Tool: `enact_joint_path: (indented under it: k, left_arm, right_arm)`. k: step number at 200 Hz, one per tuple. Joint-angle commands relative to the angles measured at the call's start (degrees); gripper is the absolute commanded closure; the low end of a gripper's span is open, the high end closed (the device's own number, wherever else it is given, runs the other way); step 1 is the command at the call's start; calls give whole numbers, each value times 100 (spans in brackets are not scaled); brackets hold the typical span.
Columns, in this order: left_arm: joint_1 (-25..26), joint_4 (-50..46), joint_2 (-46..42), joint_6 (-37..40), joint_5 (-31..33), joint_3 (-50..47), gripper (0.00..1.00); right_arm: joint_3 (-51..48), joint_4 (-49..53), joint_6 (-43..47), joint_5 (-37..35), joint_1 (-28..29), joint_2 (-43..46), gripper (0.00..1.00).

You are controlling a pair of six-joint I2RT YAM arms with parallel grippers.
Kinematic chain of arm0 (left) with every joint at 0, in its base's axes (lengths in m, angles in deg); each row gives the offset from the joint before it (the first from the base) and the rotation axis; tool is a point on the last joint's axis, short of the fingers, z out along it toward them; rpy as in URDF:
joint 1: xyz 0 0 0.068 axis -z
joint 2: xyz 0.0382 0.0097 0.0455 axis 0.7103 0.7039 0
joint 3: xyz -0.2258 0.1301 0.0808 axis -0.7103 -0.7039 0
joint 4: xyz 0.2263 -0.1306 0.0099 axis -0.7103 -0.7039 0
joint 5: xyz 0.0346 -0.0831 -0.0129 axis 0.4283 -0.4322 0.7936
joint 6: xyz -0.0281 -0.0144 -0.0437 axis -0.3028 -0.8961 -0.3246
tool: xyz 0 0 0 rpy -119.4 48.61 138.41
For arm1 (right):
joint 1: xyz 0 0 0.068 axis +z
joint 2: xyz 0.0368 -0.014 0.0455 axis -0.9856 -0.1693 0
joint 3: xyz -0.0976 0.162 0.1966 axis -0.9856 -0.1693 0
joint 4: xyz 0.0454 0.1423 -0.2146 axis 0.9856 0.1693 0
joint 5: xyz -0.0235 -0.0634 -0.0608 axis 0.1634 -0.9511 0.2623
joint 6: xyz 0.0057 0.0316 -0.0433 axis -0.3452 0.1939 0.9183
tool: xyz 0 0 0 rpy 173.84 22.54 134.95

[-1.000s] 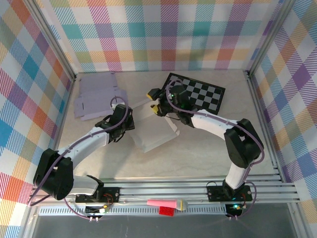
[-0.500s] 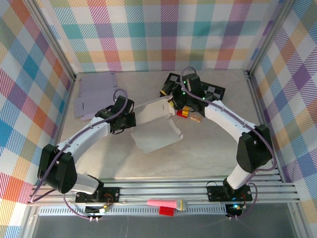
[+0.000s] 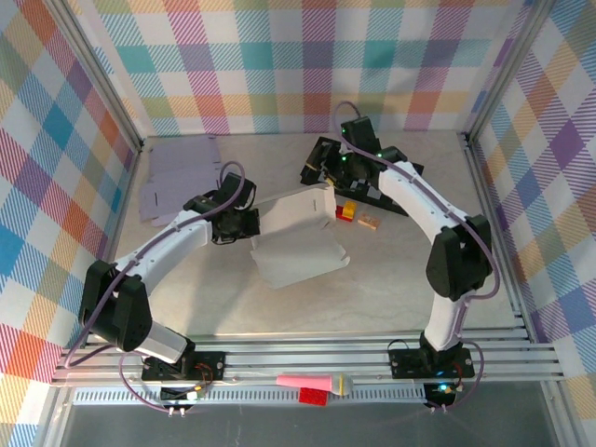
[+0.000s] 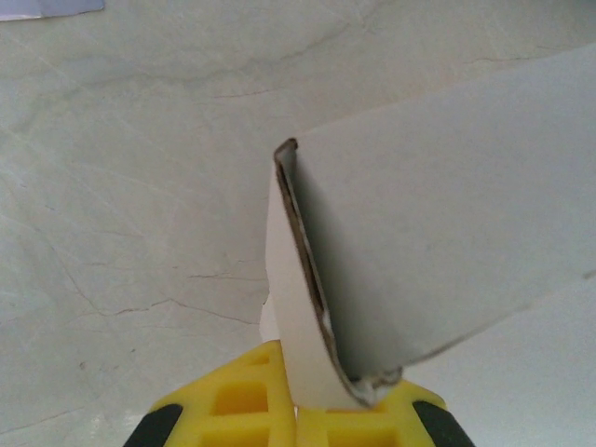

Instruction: Fold the paper box

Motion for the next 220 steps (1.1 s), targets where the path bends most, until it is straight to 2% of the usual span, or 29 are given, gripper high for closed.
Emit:
enact_joint_path:
  k: [1, 41, 94, 126, 178, 200, 220]
  left_arm:
    - [-46, -146, 71, 118, -128, 189, 100]
    - [-57, -129, 107, 163, -189, 225, 100]
    - [-89, -21, 126, 221, -363, 218, 100]
    - [-173, 79, 125, 410, -562, 223, 100]
    - [-517, 429, 17, 978, -1247, 177, 100]
    - [-710, 510, 119, 1101, -1789, 316, 100]
    - [-933, 584, 231, 1110, -2394, 434, 100]
  right_arm:
    - [106, 415, 307, 146, -29, -182, 39]
    - [191, 379, 455, 627, -29, -406, 40]
    - [-217, 73, 151, 1229, -24, -131, 39]
    - [-153, 347, 432, 1111, -104, 128, 39]
    - [-402, 539, 1544, 873, -619, 1185, 37]
    - [-772, 358, 1918, 780, -918, 1637, 37]
    - [-1319, -109, 1909, 1121, -1379, 1967, 37]
